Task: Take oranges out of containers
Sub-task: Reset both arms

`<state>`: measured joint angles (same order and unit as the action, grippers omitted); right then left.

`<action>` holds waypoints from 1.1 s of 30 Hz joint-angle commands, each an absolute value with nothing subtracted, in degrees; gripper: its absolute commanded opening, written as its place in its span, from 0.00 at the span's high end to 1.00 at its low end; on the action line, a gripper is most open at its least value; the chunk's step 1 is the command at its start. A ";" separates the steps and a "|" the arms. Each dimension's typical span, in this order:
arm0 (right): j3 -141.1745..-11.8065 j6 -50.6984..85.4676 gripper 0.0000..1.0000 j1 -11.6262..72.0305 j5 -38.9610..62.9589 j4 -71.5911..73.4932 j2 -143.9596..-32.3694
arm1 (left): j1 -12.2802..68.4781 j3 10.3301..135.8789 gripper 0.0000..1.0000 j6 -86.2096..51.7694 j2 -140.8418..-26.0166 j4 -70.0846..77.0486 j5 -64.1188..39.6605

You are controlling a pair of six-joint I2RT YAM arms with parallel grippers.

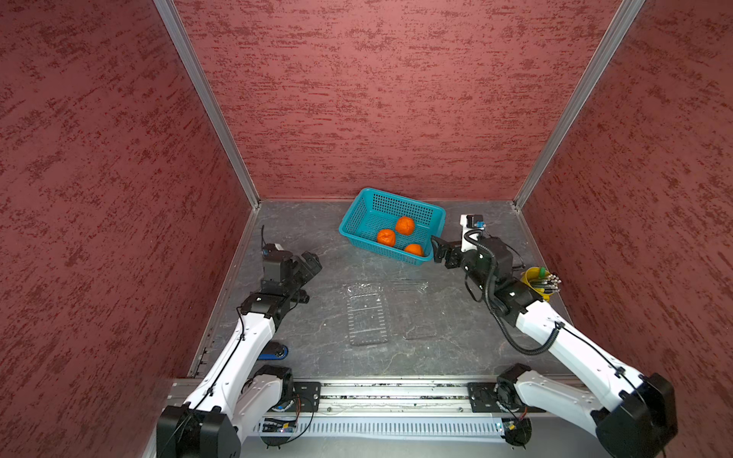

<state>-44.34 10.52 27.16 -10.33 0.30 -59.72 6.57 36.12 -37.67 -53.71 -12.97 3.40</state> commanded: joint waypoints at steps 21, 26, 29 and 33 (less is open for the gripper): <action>-15.70 2.92 0.01 0.30 -16.53 63.39 -83.02 | 1.21 19.88 0.01 -2.11 -75.91 42.80 11.68; -13.31 4.60 0.01 -3.60 -8.43 70.67 -88.24 | -1.42 15.05 0.01 -1.69 -87.61 64.26 4.06; -13.42 3.44 0.01 -3.60 -6.37 71.29 -88.60 | -2.11 17.82 0.01 -1.31 -86.94 57.40 0.79; -15.71 3.15 0.01 -3.46 -5.32 66.74 -88.46 | -2.11 21.08 0.01 -1.04 -88.02 52.40 0.44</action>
<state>-14.35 2.98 -3.49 -8.49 65.30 -88.55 -1.98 19.53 -2.11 -88.16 51.37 2.96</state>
